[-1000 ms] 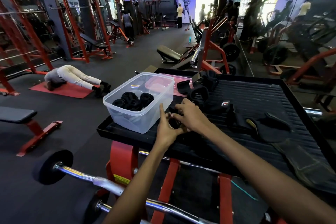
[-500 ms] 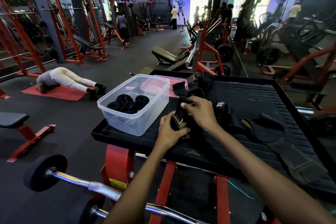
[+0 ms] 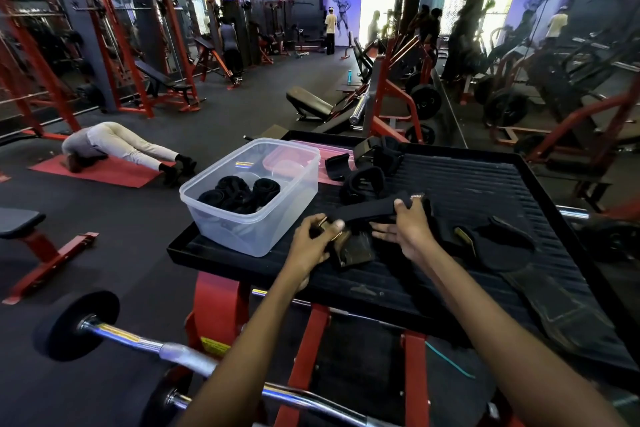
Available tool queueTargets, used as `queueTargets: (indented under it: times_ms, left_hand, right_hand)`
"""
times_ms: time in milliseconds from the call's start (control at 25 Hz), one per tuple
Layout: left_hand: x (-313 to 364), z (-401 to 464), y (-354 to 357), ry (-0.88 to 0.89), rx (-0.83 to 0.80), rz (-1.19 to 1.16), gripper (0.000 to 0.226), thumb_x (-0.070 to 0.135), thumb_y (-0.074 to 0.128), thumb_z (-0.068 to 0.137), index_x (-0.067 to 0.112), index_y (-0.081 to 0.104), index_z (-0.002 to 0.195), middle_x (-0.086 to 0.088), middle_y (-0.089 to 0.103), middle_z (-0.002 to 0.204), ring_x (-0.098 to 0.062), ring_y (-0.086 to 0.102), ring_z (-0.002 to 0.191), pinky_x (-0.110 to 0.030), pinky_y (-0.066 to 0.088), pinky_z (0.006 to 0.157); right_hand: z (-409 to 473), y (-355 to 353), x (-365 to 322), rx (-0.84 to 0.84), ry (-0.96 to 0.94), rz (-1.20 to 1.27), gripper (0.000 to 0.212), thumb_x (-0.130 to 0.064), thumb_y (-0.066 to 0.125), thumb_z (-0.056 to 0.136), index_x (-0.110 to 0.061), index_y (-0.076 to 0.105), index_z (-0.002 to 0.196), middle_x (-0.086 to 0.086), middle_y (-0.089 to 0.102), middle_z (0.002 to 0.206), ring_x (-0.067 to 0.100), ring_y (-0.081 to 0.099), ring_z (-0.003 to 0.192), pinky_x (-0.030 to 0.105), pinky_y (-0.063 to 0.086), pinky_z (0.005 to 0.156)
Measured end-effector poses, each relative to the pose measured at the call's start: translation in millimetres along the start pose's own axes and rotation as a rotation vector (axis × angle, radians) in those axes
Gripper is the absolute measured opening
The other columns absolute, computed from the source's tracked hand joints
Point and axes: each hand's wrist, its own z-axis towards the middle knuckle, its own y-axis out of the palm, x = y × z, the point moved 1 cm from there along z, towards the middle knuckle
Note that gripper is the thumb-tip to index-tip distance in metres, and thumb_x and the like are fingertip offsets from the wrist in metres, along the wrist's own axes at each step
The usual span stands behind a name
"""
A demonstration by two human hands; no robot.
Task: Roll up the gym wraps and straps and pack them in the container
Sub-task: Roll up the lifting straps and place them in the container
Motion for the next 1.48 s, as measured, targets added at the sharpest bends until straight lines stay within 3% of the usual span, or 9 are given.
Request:
queueTargets:
  times_ms: [120, 240, 440, 640, 800, 960, 1120, 1240, 1480]
  left_hand:
    - [6.7, -2.3, 1.2, -0.001, 0.045, -0.174, 0.019, 0.024, 0.067, 0.085, 0.025, 0.055, 0.1, -0.004, 0.056, 0.111, -0.007, 0.06, 0.087, -0.028, 0.051, 0.074]
    - [4.0, 4.0, 0.9, 0.046, 0.046, -0.369, 0.039, 0.01, 0.066, 0.085, 0.012, 0.047, 0.118, -0.009, 0.061, 0.115, -0.011, 0.063, 0.089, -0.025, 0.054, 0.073]
    - [9.4, 0.9, -5.3, -0.03, -0.12, -0.553, 0.042, 0.028, 0.061, 0.08, 0.013, 0.057, 0.119, -0.006, 0.069, 0.108, -0.014, 0.069, 0.092, -0.042, 0.053, 0.088]
    - [8.5, 2.5, -6.5, 0.005, -0.121, -0.548, 0.027, 0.031, 0.048, 0.094, 0.014, 0.056, 0.113, 0.003, 0.074, 0.092, -0.005, 0.071, 0.081, -0.025, 0.059, 0.068]
    - [12.0, -0.4, -8.3, 0.056, -0.13, -0.462, 0.091, 0.057, 0.083, 0.05, 0.007, 0.055, 0.121, -0.004, 0.07, 0.108, -0.01, 0.068, 0.096, -0.024, 0.057, 0.079]
    - [8.8, -4.7, -4.5, 0.069, -0.224, -0.479, 0.103, 0.058, 0.081, 0.054, 0.001, 0.046, 0.132, -0.018, 0.056, 0.131, -0.024, 0.059, 0.114, -0.042, 0.046, 0.1]
    - [11.9, -9.0, -6.6, 0.017, -0.29, -0.595, 0.107, 0.058, 0.082, 0.053, 0.004, 0.043, 0.137, -0.019, 0.052, 0.135, -0.023, 0.063, 0.11, -0.045, 0.053, 0.091]
    - [13.8, -10.3, -7.1, -0.017, -0.281, -0.607, 0.113, 0.06, 0.082, 0.05, 0.003, 0.04, 0.139, -0.019, 0.055, 0.132, -0.023, 0.065, 0.106, -0.04, 0.057, 0.081]
    - [13.8, -9.1, -6.2, -0.026, -0.297, -0.577, 0.114, 0.064, 0.079, 0.05, 0.002, 0.041, 0.138, -0.023, 0.051, 0.135, -0.029, 0.055, 0.12, -0.039, 0.055, 0.086]
  right_hand:
    - [0.2, 0.2, 0.6, -0.031, -0.027, 0.126, 0.024, -0.025, 0.025, 0.104, -0.018, 0.029, 0.126, 0.014, 0.043, 0.14, 0.043, 0.06, 0.103, 0.049, 0.051, 0.081]
    - [-5.0, 6.0, 4.7, -0.079, -0.093, 0.161, 0.019, -0.029, 0.025, 0.103, -0.016, 0.032, 0.116, 0.02, 0.049, 0.132, 0.035, 0.064, 0.091, 0.047, 0.055, 0.074]
    - [-17.8, 11.4, 2.9, -0.163, -0.146, 0.135, 0.015, -0.03, 0.028, 0.103, -0.018, 0.036, 0.106, 0.013, 0.057, 0.11, 0.033, 0.066, 0.084, 0.045, 0.059, 0.067]
    - [-21.0, 12.7, -19.7, -0.087, -0.259, 0.058, 0.015, -0.023, 0.029, 0.103, -0.013, 0.038, 0.11, 0.002, 0.06, 0.096, 0.03, 0.066, 0.073, 0.039, 0.059, 0.059]
    - [-7.5, 2.0, -31.6, 0.073, -0.235, 0.066, 0.014, -0.017, 0.032, 0.103, -0.011, 0.044, 0.106, 0.005, 0.06, 0.094, 0.024, 0.066, 0.076, 0.038, 0.058, 0.061]
    - [7.5, 6.8, -6.5, 0.149, -0.113, 0.025, 0.012, -0.013, 0.036, 0.101, -0.013, 0.048, 0.1, 0.003, 0.056, 0.088, 0.016, 0.057, 0.073, 0.03, 0.052, 0.053]
    - [15.4, 35.1, 25.0, -0.002, -0.101, -0.12, 0.028, 0.001, 0.046, 0.093, -0.017, 0.058, 0.076, 0.005, 0.062, 0.074, 0.015, 0.056, 0.064, 0.027, 0.047, 0.058]
    - [11.2, 45.2, 29.2, -0.13, -0.046, -0.179, 0.027, 0.009, 0.045, 0.09, -0.01, 0.061, 0.079, -0.005, 0.065, 0.051, 0.005, 0.06, 0.046, 0.019, 0.048, 0.049]
    - [6.1, 42.9, 25.2, -0.336, 0.048, -0.195, 0.031, -0.003, 0.037, 0.095, -0.009, 0.065, 0.082, -0.003, 0.069, 0.056, 0.008, 0.065, 0.05, 0.018, 0.053, 0.052]
